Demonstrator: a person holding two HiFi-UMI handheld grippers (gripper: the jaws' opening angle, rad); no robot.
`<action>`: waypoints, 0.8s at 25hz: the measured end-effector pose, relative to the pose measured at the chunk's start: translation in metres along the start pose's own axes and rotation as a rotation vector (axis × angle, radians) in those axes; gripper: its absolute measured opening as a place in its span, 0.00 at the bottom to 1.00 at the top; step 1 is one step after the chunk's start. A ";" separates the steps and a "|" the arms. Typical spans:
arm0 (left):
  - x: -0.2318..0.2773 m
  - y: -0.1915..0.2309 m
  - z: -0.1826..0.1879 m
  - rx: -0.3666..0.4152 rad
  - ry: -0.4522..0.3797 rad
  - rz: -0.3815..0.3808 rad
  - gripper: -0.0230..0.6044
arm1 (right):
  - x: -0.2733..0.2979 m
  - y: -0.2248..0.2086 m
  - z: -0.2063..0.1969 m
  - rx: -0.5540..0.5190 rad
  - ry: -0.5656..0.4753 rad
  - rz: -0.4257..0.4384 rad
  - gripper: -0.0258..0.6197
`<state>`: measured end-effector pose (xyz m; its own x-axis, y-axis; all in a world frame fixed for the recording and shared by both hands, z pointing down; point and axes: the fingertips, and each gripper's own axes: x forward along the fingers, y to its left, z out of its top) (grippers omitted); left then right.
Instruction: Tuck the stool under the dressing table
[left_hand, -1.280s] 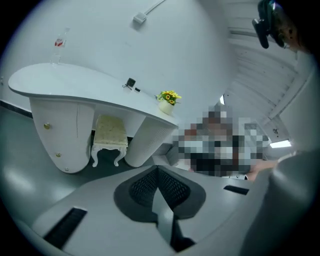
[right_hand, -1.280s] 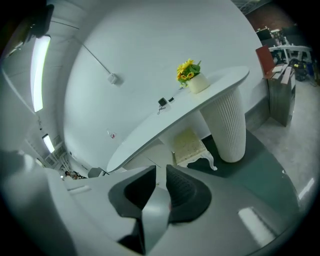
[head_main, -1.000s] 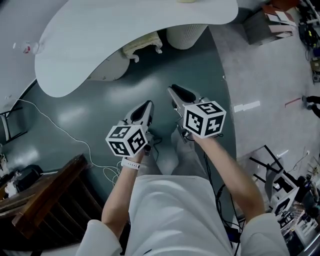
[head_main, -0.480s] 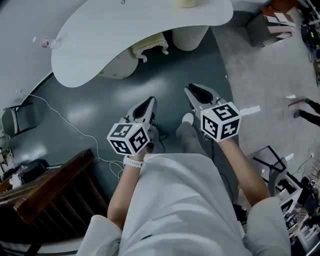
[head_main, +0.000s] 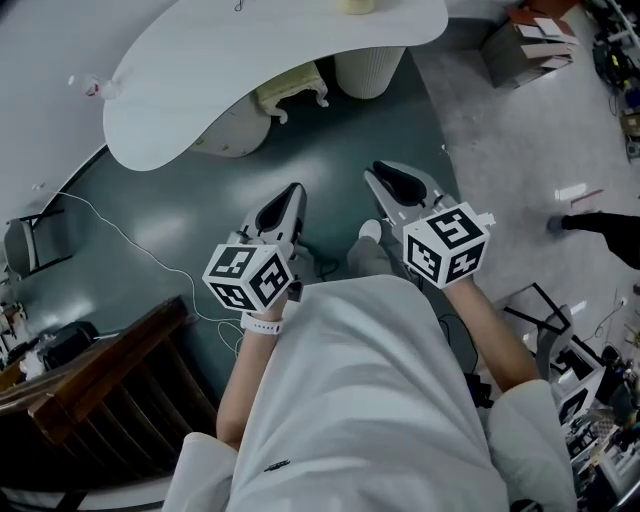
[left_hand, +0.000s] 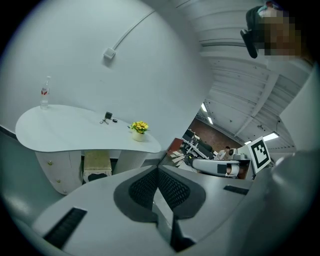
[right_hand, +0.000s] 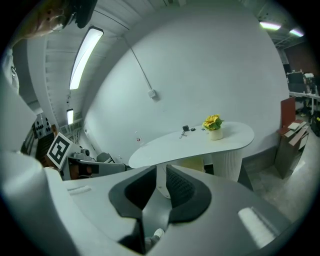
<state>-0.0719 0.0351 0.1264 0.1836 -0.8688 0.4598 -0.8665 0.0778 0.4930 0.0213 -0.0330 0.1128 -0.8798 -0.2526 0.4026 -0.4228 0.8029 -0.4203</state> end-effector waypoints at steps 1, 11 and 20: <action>-0.001 -0.002 0.001 0.008 -0.002 0.001 0.05 | -0.003 0.003 0.001 -0.002 -0.002 0.010 0.13; -0.003 -0.017 0.018 0.029 -0.037 -0.004 0.05 | -0.025 0.029 0.011 -0.071 0.007 0.056 0.13; -0.013 -0.029 0.028 0.095 -0.051 -0.009 0.05 | -0.031 0.030 0.038 -0.124 -0.081 -0.009 0.09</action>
<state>-0.0625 0.0299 0.0854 0.1697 -0.8931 0.4166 -0.9056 0.0255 0.4235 0.0282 -0.0218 0.0569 -0.8928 -0.2991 0.3368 -0.4054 0.8596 -0.3111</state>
